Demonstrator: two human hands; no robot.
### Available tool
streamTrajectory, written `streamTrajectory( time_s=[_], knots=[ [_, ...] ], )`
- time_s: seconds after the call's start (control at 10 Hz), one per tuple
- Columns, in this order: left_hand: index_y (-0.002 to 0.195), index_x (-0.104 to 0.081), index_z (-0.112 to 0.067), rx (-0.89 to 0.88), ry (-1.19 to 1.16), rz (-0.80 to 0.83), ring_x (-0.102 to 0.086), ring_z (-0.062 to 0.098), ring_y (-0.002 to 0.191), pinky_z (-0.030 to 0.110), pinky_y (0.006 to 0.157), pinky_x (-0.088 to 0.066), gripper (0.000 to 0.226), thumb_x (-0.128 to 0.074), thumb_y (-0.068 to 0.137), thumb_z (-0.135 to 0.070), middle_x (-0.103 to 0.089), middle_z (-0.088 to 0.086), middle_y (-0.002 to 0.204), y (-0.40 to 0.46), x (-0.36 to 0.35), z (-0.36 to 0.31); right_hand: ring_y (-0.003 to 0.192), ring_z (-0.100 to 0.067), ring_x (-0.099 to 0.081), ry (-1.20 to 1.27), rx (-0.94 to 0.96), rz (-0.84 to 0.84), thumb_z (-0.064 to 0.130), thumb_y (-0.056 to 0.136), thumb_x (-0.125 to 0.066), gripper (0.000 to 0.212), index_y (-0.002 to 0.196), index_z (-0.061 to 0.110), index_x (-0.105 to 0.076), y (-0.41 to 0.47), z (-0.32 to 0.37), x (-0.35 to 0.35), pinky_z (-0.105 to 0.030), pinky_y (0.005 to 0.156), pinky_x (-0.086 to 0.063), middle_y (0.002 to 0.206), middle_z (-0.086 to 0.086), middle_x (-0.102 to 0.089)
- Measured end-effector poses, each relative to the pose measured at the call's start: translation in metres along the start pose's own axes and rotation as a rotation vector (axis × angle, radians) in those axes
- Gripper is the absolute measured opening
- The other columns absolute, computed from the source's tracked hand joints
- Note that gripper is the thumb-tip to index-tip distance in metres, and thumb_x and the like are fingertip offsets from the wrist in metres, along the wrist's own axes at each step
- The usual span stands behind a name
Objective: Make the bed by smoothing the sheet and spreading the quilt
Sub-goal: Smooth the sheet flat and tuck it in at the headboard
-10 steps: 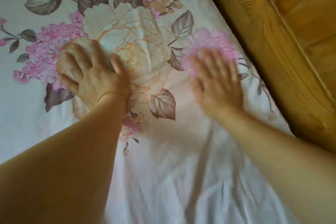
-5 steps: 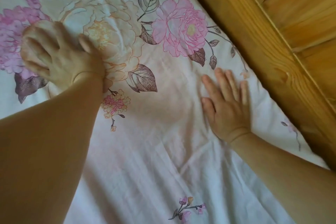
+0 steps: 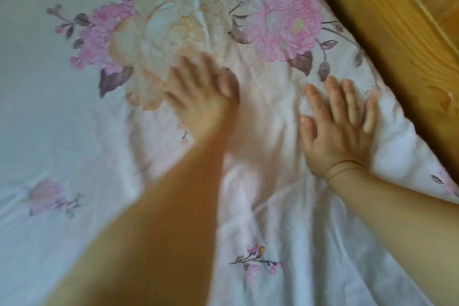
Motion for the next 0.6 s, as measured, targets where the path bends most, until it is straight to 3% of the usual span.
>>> streamTrajectory(
  time_s=[0.1,0.2,0.3,0.4,0.5,0.6],
  knots=[
    [0.148,-0.026,-0.033,-0.204,-0.336,0.488,0.001,0.025,0.148,0.054,0.113,0.008,0.059,-0.016,0.093,-0.053,-0.007,0.004,0.16,-0.08,0.031,-0.106,0.144,-0.027,-0.024,0.038,-0.006,0.058,0.039,0.09,-0.032,0.055,0.143,0.029,-0.04,0.001,-0.002,-0.003,-0.055,0.115,-0.006,0.154,-0.006,-0.033],
    [0.144,-0.039,-0.022,-0.087,-0.943,0.567,-0.01,0.015,0.146,0.049,0.118,0.003,0.076,-0.013,0.082,-0.058,-0.023,0.003,0.157,-0.084,0.068,-0.113,0.146,-0.025,-0.015,0.06,0.018,0.131,0.043,0.087,-0.022,0.062,0.147,0.028,-0.032,0.002,0.004,-0.006,-0.055,0.115,-0.001,0.157,-0.005,-0.025],
    [0.142,-0.04,-0.012,0.288,-0.87,0.222,-0.023,0.021,0.143,0.043,0.118,-0.014,0.079,-0.004,0.09,-0.059,-0.032,0.006,0.153,-0.085,0.093,-0.012,0.146,-0.023,-0.016,0.081,-0.021,0.078,0.038,0.089,-0.026,0.056,0.143,0.031,-0.038,0.005,-0.002,0.0,-0.055,0.115,-0.003,0.157,-0.003,-0.026],
    [0.151,-0.021,-0.024,0.407,-0.332,0.195,-0.004,0.029,0.147,0.06,0.114,-0.003,0.079,-0.005,0.083,-0.06,-0.01,0.007,0.159,-0.138,0.063,0.062,0.146,-0.024,-0.019,0.102,-0.015,0.051,0.035,0.089,-0.033,0.053,0.141,0.03,-0.042,0.005,0.001,0.003,-0.057,0.114,-0.006,0.155,-0.003,-0.029],
    [0.148,-0.019,-0.041,0.117,-0.404,0.483,0.01,0.024,0.147,0.059,0.108,0.017,0.072,-0.007,0.08,-0.062,0.001,0.0,0.161,-0.165,0.03,-0.02,0.147,-0.022,-0.014,0.101,-0.022,0.109,0.037,0.088,-0.03,0.056,0.143,0.032,-0.039,0.007,-0.001,-0.003,-0.054,0.115,-0.001,0.157,-0.001,-0.024],
    [0.141,-0.034,-0.039,0.012,-0.733,0.417,-0.003,0.01,0.146,0.04,0.111,0.018,0.069,-0.015,0.078,-0.06,-0.019,-0.004,0.158,-0.183,0.053,-0.038,0.147,-0.02,-0.013,0.114,-0.03,0.105,0.036,0.088,-0.03,0.056,0.143,0.033,-0.039,0.008,-0.002,0.0,-0.054,0.115,0.0,0.158,0.0,-0.023]
  ],
)
Point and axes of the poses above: each hand's wrist, its own y-axis towards the middle knuckle, its own x-axis out of the back of the hand, z = x × y, the point moved 10 cm from there along y, towards the middle knuckle
